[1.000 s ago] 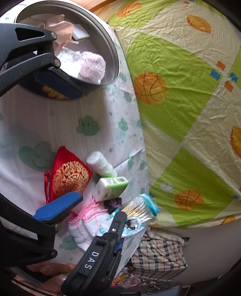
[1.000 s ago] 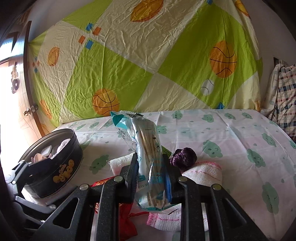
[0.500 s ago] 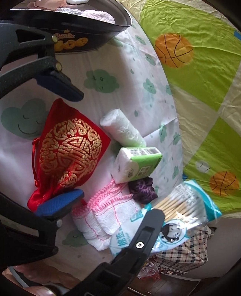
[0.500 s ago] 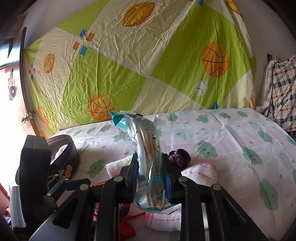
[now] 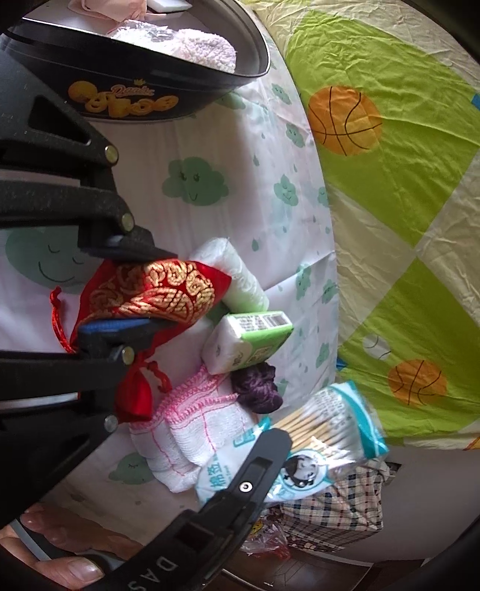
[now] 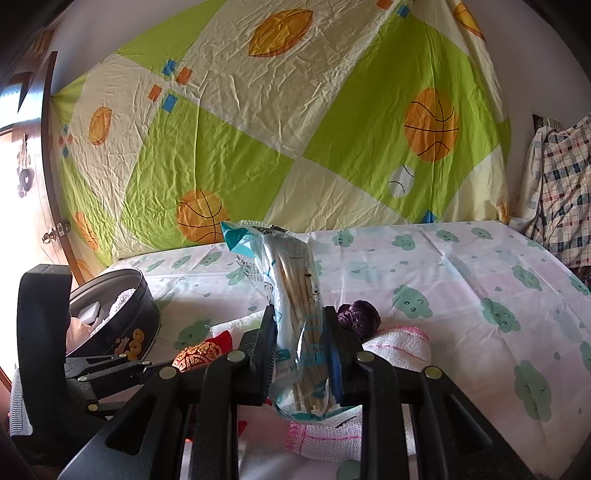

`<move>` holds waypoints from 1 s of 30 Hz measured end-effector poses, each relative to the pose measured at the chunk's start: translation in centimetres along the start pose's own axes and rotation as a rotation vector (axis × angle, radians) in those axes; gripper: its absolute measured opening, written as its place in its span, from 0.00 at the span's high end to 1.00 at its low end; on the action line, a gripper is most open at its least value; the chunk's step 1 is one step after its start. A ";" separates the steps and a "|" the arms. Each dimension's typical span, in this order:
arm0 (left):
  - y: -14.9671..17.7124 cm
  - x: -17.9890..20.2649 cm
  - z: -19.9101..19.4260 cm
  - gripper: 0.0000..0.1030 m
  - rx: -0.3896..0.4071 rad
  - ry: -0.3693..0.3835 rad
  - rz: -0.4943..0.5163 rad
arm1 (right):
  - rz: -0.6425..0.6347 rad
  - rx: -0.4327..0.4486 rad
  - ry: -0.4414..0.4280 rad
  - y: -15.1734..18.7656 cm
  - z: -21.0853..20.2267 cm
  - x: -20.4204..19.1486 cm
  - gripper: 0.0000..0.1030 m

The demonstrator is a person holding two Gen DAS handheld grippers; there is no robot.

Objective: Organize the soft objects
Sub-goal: 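Carry the red pouch and swab pack over the tin with both grippers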

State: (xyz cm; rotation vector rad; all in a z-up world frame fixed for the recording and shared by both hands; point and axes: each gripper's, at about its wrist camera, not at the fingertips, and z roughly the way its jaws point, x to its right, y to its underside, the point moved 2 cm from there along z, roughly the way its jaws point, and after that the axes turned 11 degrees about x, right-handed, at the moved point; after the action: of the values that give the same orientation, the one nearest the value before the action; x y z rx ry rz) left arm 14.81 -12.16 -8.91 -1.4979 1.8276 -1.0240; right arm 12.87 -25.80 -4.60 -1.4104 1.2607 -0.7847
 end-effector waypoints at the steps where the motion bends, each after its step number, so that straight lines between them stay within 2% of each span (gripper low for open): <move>1: -0.1 -0.2 -0.2 0.77 0.012 -0.008 -0.006 | -0.002 0.005 0.000 0.0 -0.1 0.0 0.75; 11: -0.4 -2.0 -2.8 0.77 0.147 -0.080 -0.069 | -0.014 0.041 -0.008 -0.2 -0.7 -0.2 0.75; 17: -0.5 -2.7 -3.6 0.77 0.190 -0.091 -0.104 | -0.004 0.057 -0.013 -0.3 -1.0 0.0 0.75; 30: -0.4 -3.2 -6.1 0.77 0.312 -0.144 -0.108 | -0.049 0.126 -0.004 -0.5 -2.2 -0.8 0.75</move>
State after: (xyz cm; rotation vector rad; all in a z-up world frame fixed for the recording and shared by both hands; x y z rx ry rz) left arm 10.84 -7.86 -5.37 -1.4490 1.4258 -1.1601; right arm 10.73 -25.66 -3.48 -1.3443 1.1566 -0.8788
